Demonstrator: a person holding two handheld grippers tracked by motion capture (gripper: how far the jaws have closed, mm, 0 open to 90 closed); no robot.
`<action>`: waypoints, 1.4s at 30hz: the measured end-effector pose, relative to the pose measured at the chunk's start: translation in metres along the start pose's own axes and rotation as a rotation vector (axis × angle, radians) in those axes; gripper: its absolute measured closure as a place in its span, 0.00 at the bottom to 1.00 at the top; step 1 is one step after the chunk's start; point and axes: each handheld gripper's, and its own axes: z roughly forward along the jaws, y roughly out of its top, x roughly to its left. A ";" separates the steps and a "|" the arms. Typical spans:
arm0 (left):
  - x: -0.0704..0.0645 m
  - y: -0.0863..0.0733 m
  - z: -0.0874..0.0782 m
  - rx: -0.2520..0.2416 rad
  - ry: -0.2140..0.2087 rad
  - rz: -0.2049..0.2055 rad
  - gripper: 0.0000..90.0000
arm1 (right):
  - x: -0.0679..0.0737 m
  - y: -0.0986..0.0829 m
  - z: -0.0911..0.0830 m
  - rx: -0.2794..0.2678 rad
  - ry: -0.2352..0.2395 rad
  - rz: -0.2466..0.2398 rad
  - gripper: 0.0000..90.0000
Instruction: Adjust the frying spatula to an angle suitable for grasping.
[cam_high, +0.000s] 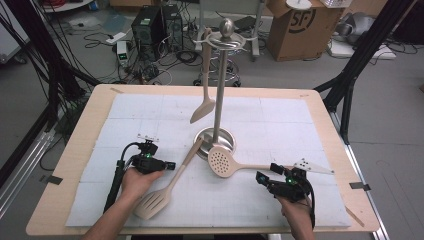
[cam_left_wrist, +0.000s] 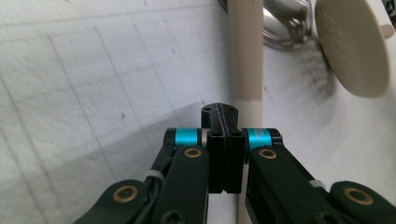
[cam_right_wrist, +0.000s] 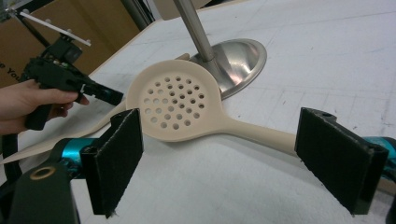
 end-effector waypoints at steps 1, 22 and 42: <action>0.000 0.002 0.002 -0.006 0.001 -0.007 1.00 | 0.000 0.000 0.000 -0.004 -0.003 -0.003 0.16; -0.027 0.027 0.048 0.020 -0.047 0.025 1.00 | -0.001 0.001 -0.002 -0.009 -0.001 0.001 0.16; -0.025 0.008 0.012 -0.095 -0.137 0.076 0.76 | 0.001 0.000 -0.001 -0.001 0.007 -0.006 0.16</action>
